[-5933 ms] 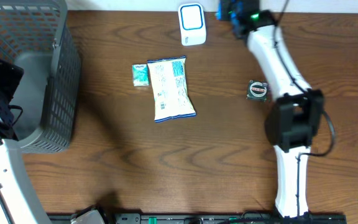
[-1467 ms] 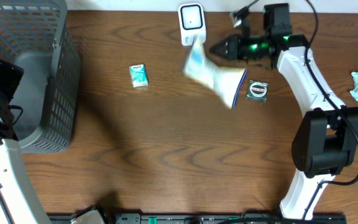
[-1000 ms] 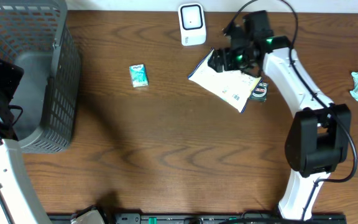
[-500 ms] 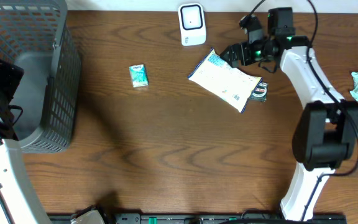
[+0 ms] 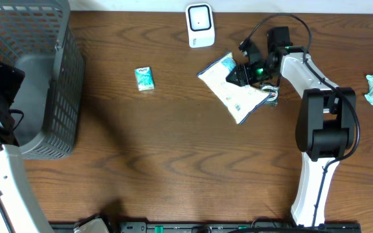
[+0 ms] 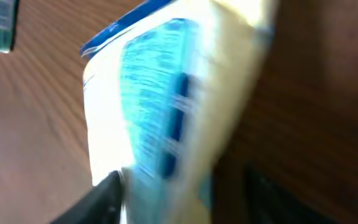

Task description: Scan the item barcode

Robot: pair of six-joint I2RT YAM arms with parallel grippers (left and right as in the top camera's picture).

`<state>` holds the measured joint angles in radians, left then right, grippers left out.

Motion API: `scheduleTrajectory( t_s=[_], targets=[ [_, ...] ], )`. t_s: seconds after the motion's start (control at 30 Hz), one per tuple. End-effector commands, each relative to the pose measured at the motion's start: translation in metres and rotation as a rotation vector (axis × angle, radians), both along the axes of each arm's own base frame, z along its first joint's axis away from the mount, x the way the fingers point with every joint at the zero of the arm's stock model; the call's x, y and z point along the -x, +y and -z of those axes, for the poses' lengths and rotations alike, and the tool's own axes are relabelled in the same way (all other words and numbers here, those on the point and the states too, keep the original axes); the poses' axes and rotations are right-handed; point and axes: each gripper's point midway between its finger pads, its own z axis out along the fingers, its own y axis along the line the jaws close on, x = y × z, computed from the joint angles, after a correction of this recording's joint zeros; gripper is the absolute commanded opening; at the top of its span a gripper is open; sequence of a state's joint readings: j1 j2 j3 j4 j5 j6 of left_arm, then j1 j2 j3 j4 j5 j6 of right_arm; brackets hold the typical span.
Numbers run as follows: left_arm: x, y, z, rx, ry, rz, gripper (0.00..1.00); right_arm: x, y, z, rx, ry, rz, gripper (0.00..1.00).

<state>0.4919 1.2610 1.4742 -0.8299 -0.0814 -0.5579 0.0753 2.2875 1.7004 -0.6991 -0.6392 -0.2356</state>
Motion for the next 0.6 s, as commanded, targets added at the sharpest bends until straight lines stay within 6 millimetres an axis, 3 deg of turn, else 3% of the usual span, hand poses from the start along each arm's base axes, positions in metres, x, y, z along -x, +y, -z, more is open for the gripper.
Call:
scheduleTrajectory(
  t_s=[0.0,0.1,0.17,0.2,0.23,0.3,0.47,0.57],
  targets=[
    [0.001,0.002,0.000,0.001,0.000,-0.015,0.98,0.007,0.005,-0.003,-0.009,-0.004,-0.053,0.48],
    [0.001,0.002,0.000,0.001,0.000,-0.015,0.98,0.013,0.005,-0.001,-0.008,0.025,-0.056,0.35],
    [0.001,0.002,0.000,0.001,0.000,-0.015,0.98,0.018,0.004,0.000,-0.006,0.048,-0.055,0.33],
    [0.001,0.002,0.000,0.001,0.000,-0.015,0.98,0.020,0.004,0.000,-0.005,0.057,-0.056,0.35],
    [0.001,0.002,0.000,0.001,0.000,-0.015,0.98,0.022,0.004,0.001,-0.005,0.067,-0.055,0.44],
    [0.001,0.002,0.000,0.001,0.000,-0.015,0.98,0.025,0.004,0.002,-0.001,0.080,-0.055,0.49],
    [0.001,0.002,0.000,0.001,0.000,-0.015,0.98,0.031,0.007,0.008,0.001,0.111,-0.063,0.53],
    [0.001,0.002,0.000,0.001,0.000,-0.015,0.98,0.035,0.011,0.013,0.003,0.129,-0.073,0.50]
  ],
)
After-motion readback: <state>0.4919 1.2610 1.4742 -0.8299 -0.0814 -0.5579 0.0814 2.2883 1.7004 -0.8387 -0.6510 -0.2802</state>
